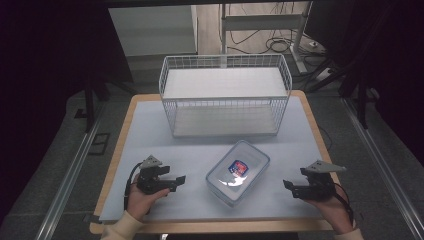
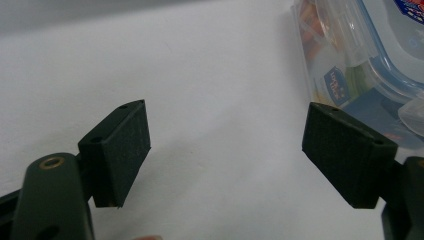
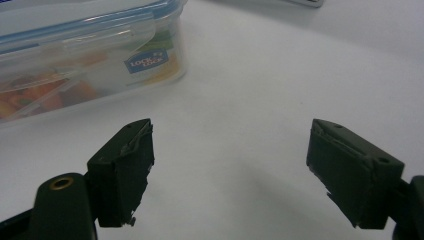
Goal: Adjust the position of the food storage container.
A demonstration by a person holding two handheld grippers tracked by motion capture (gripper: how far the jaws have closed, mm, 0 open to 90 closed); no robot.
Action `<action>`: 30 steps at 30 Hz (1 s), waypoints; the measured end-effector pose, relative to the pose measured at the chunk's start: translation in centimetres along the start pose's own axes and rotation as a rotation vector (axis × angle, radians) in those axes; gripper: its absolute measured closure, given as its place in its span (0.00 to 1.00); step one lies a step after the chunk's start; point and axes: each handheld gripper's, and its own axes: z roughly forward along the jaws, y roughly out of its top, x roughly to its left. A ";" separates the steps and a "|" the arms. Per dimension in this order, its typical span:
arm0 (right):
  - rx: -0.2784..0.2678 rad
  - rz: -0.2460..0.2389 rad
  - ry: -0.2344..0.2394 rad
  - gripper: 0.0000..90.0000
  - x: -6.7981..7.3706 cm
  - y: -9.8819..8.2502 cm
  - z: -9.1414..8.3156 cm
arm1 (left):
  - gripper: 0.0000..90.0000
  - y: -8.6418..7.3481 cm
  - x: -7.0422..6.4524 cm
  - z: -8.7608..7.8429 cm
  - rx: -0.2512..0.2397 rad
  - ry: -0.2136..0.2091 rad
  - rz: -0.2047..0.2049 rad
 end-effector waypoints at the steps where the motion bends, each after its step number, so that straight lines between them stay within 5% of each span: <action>1: 0.001 0.000 -0.001 0.21 0.0 0.0 0.0 | 0.21 0.0 0.0 0.0 -0.001 -0.001 -0.001; 14: 0.002 0.005 0.019 0.23 -0.1 -0.1 -0.2 | 0.21 0.1 0.0 -0.3 -0.014 0.015 -0.012; 24: 0.002 -0.007 0.019 0.27 0.4 0.2 -0.6 | 0.21 0.3 -0.3 -0.2 -0.014 0.005 0.020; 30: 0.019 -0.051 0.084 0.51 0.5 0.2 -1.0 | 0.21 0.4 -0.1 0.2 -0.003 0.008 0.014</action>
